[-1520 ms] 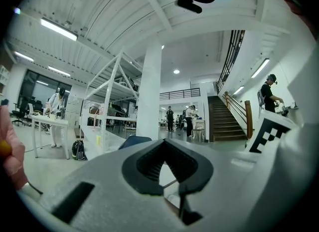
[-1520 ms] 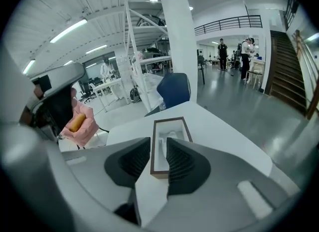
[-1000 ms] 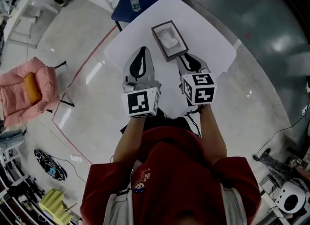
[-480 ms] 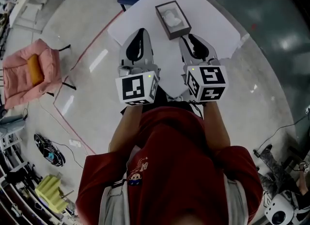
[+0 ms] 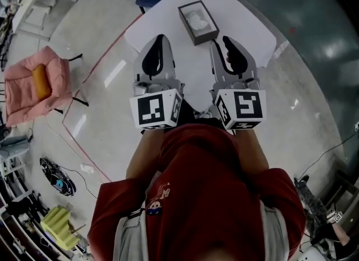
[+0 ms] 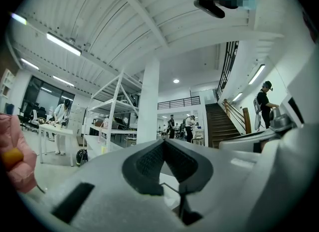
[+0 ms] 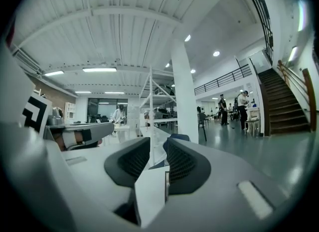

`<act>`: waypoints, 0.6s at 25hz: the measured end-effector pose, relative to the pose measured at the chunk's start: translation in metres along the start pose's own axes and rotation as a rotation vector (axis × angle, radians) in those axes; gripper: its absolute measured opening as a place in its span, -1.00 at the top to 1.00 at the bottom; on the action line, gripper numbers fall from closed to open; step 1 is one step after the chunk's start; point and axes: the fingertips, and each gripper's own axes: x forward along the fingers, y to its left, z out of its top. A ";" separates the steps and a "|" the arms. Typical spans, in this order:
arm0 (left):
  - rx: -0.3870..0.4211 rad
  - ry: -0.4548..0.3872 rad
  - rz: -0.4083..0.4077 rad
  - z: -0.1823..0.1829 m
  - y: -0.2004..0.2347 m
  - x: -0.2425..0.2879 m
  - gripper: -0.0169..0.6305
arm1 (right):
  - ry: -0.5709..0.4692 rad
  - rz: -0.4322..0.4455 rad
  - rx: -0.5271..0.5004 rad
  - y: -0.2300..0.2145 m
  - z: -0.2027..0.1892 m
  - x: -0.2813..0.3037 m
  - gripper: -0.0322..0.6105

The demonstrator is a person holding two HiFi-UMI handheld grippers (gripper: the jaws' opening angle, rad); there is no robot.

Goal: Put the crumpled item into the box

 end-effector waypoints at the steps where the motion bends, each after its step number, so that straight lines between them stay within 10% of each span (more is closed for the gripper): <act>1: 0.001 -0.005 -0.004 0.001 -0.003 -0.002 0.94 | -0.022 -0.004 -0.017 0.001 0.004 -0.003 0.56; 15: 0.004 -0.095 -0.007 0.021 -0.037 -0.014 0.94 | -0.170 -0.051 -0.127 0.001 0.026 -0.028 0.56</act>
